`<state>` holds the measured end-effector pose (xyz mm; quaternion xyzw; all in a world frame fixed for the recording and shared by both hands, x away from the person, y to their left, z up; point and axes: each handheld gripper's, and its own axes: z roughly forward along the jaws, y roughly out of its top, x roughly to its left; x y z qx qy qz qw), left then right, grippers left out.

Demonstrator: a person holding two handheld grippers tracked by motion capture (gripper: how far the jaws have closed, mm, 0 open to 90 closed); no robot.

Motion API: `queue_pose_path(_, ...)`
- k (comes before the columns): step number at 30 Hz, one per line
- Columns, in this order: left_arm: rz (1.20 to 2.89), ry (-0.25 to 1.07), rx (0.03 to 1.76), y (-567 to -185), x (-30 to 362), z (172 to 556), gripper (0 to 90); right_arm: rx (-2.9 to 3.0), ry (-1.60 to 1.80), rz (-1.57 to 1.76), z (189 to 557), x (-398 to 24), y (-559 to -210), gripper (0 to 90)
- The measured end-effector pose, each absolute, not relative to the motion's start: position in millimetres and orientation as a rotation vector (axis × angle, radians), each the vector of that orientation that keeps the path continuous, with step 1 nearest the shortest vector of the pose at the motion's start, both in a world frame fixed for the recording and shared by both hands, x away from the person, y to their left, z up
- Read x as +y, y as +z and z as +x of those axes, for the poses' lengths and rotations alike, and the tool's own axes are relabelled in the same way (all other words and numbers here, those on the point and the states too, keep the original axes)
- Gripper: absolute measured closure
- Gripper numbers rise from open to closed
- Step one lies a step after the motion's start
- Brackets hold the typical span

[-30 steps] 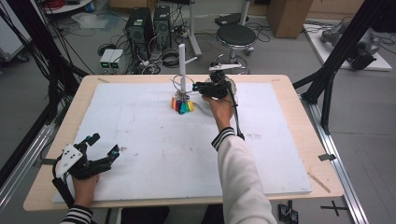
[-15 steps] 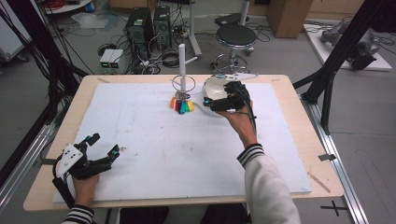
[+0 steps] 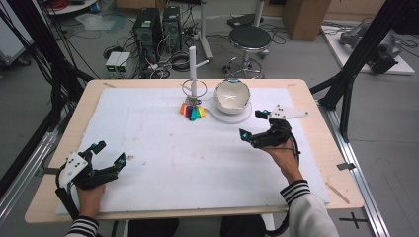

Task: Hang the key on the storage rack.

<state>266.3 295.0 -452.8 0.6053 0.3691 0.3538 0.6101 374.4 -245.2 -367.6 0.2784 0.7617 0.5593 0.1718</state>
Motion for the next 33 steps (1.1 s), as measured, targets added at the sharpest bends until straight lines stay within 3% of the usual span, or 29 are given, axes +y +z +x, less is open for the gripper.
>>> queue_pose_path(22,1.4,0.822,0.85,-453,295,265,13.0,1.961,1.717,0.85,333,-303,-446,0.9)
queue_pose_path(33,1.397,0.83,0.856,-453,295,265,13.0,1.926,1.66,0.837,329,-300,-448,1.0)
